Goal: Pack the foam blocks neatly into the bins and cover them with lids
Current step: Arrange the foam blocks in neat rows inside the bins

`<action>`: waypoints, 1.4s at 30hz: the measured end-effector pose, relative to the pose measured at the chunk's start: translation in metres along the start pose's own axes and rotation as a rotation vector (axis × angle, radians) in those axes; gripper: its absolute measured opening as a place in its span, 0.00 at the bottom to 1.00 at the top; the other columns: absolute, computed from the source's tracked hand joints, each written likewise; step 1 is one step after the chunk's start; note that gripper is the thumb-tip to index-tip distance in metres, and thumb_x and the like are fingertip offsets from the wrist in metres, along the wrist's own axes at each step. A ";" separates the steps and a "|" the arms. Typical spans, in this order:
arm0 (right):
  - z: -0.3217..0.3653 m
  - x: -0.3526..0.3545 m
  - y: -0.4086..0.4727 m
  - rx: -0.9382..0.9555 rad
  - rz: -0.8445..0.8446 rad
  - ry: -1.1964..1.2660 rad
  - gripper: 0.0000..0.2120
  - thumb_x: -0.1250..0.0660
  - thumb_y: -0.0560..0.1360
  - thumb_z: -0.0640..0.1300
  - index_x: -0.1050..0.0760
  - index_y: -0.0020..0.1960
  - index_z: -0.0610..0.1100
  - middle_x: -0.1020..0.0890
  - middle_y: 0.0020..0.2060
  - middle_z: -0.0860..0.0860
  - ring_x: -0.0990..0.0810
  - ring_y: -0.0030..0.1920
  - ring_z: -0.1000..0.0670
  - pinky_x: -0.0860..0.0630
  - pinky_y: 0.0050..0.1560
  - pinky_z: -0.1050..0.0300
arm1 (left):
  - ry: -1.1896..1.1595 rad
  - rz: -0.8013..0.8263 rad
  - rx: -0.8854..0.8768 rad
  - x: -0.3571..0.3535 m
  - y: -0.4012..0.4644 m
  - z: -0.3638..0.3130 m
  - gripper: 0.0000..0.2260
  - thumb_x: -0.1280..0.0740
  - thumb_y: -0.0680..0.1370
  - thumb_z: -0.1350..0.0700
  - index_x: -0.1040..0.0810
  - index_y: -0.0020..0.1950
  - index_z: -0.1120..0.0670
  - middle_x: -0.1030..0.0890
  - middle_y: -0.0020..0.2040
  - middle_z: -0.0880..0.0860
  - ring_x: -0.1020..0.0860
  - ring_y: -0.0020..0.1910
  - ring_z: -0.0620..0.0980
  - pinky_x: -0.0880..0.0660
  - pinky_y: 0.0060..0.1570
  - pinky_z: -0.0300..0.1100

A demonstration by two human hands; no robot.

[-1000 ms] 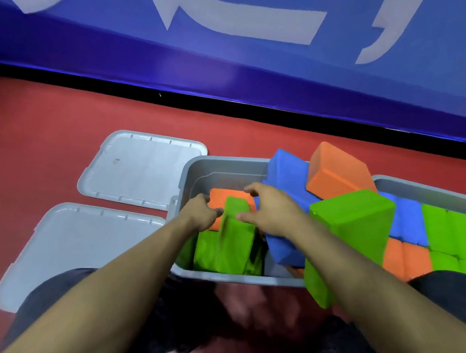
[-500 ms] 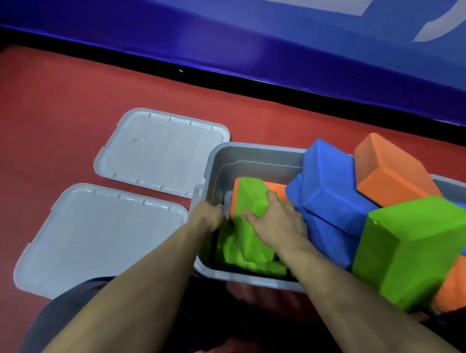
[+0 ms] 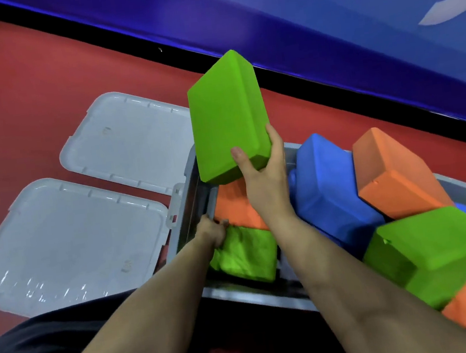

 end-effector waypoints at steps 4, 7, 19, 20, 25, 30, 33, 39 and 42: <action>-0.030 -0.013 0.015 -0.012 0.006 0.088 0.38 0.27 0.72 0.64 0.40 0.77 0.61 0.32 0.75 0.53 0.32 0.74 0.52 0.32 0.73 0.45 | 0.117 0.106 0.164 -0.032 0.038 0.046 0.37 0.32 0.79 0.43 0.42 0.80 0.59 0.39 0.79 0.61 0.38 0.78 0.60 0.39 0.76 0.49; -0.045 -0.020 0.025 -0.002 0.029 0.115 0.39 0.27 0.71 0.65 0.40 0.76 0.62 0.31 0.75 0.53 0.32 0.74 0.52 0.31 0.73 0.45 | 0.204 0.168 0.175 -0.047 0.055 0.065 0.48 0.35 0.74 0.31 0.50 0.82 0.57 0.46 0.81 0.55 0.46 0.80 0.59 0.47 0.78 0.49; -0.066 -0.028 0.032 0.060 0.095 0.107 0.39 0.26 0.72 0.60 0.39 0.78 0.56 0.31 0.75 0.53 0.33 0.75 0.53 0.32 0.74 0.46 | 0.231 0.056 0.396 -0.044 0.048 0.079 0.60 0.27 0.67 0.30 0.56 0.81 0.62 0.51 0.81 0.62 0.47 0.80 0.62 0.47 0.77 0.53; -0.066 -0.029 0.032 0.058 0.098 0.115 0.39 0.26 0.72 0.61 0.39 0.78 0.57 0.31 0.75 0.53 0.33 0.75 0.53 0.32 0.74 0.46 | 0.168 0.063 0.376 -0.043 0.052 0.079 0.60 0.26 0.66 0.31 0.54 0.81 0.64 0.48 0.81 0.62 0.45 0.79 0.61 0.44 0.77 0.53; -0.065 -0.029 0.029 0.044 0.082 0.144 0.39 0.25 0.71 0.62 0.38 0.77 0.58 0.30 0.75 0.53 0.32 0.75 0.52 0.33 0.74 0.43 | -0.029 0.081 0.335 -0.062 0.121 0.131 0.68 0.25 0.42 0.27 0.32 0.75 0.62 0.27 0.73 0.59 0.26 0.69 0.58 0.29 0.69 0.52; -0.060 -0.023 0.023 0.018 0.095 0.112 0.40 0.27 0.70 0.64 0.39 0.77 0.60 0.30 0.74 0.53 0.32 0.74 0.53 0.32 0.74 0.45 | -0.218 0.306 0.376 -0.079 0.024 0.058 0.29 0.22 0.65 0.41 0.21 0.56 0.59 0.20 0.58 0.60 0.22 0.54 0.55 0.20 0.48 0.42; -0.062 -0.016 0.021 -0.004 0.118 0.111 0.40 0.27 0.67 0.71 0.39 0.74 0.67 0.29 0.74 0.54 0.31 0.74 0.53 0.31 0.73 0.44 | -0.132 0.115 0.321 -0.090 0.021 0.046 0.48 0.25 0.66 0.40 0.40 0.79 0.56 0.37 0.76 0.59 0.33 0.72 0.61 0.31 0.69 0.51; -0.068 -0.004 0.019 0.012 0.083 0.109 0.39 0.27 0.69 0.66 0.39 0.76 0.63 0.30 0.74 0.55 0.32 0.74 0.54 0.31 0.73 0.46 | -0.142 -0.219 0.073 -0.062 0.045 0.040 0.46 0.24 0.73 0.46 0.47 0.81 0.60 0.43 0.80 0.60 0.45 0.80 0.58 0.47 0.78 0.48; -0.071 -0.003 0.020 0.010 0.077 0.128 0.41 0.27 0.68 0.69 0.39 0.76 0.63 0.30 0.74 0.55 0.31 0.74 0.54 0.30 0.73 0.45 | -0.207 -0.230 -0.026 -0.050 0.056 0.023 0.42 0.23 0.72 0.51 0.42 0.79 0.61 0.35 0.77 0.61 0.38 0.77 0.59 0.40 0.75 0.49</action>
Point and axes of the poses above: each hand's wrist, its own y-axis towards the middle knuckle, its own x-axis out of the back of the hand, z = x × y, the point moved 7 cm from there along y, towards the middle knuckle
